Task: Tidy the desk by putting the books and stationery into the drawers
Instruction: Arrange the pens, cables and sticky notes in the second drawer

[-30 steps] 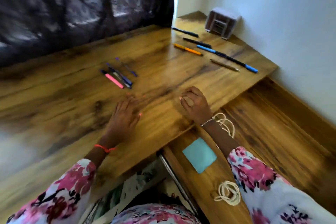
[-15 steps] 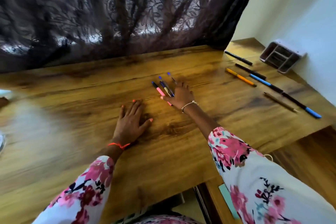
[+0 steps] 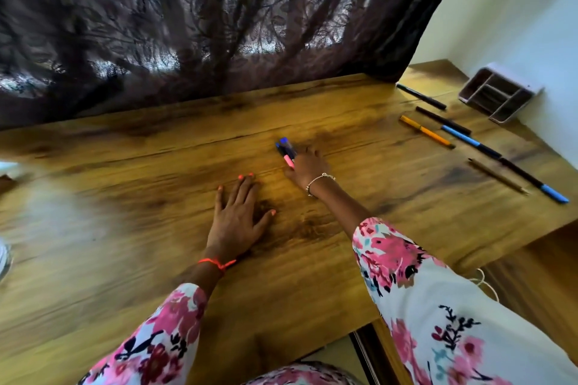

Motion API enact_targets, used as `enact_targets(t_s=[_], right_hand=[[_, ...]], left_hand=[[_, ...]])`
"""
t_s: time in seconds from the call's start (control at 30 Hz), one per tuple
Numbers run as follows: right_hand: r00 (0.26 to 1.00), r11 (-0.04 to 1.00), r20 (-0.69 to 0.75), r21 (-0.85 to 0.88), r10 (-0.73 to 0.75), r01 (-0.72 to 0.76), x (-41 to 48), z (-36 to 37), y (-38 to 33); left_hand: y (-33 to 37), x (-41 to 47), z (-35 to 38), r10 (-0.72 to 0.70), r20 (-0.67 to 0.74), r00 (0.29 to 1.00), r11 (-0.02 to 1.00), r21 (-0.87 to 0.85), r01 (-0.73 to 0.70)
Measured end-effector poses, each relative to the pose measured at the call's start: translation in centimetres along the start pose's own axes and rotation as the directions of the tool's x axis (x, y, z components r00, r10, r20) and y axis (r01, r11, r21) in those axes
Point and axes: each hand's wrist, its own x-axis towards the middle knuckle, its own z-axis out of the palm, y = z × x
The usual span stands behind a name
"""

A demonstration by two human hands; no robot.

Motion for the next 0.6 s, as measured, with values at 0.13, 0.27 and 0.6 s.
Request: enact_targets(t_s=[0.13,0.27,0.6], right_hand=[[0.998,0.999,-0.052,0.015,0.040,-0.040,-1.9,0.3,0.8],[0.995,0.993,-0.031,-0.065,0.094,-0.096,-4.7,0.5,3.1],[0.913,0.930,-0.193,0.155,0.359,-0.332,-16.8,-1.4,17.7]], left_hand=[[-0.1,0.0,0.2,0.004,0.002,1.000,1.000,0.014,-0.004],[1.1,0.4,0.5,-0.094,-0.009,0.995,0.995,-0.032,0.094],[17.2,-0.7,3.2,0.372,0.002,0.928,0.894,-0.270,-0.358]])
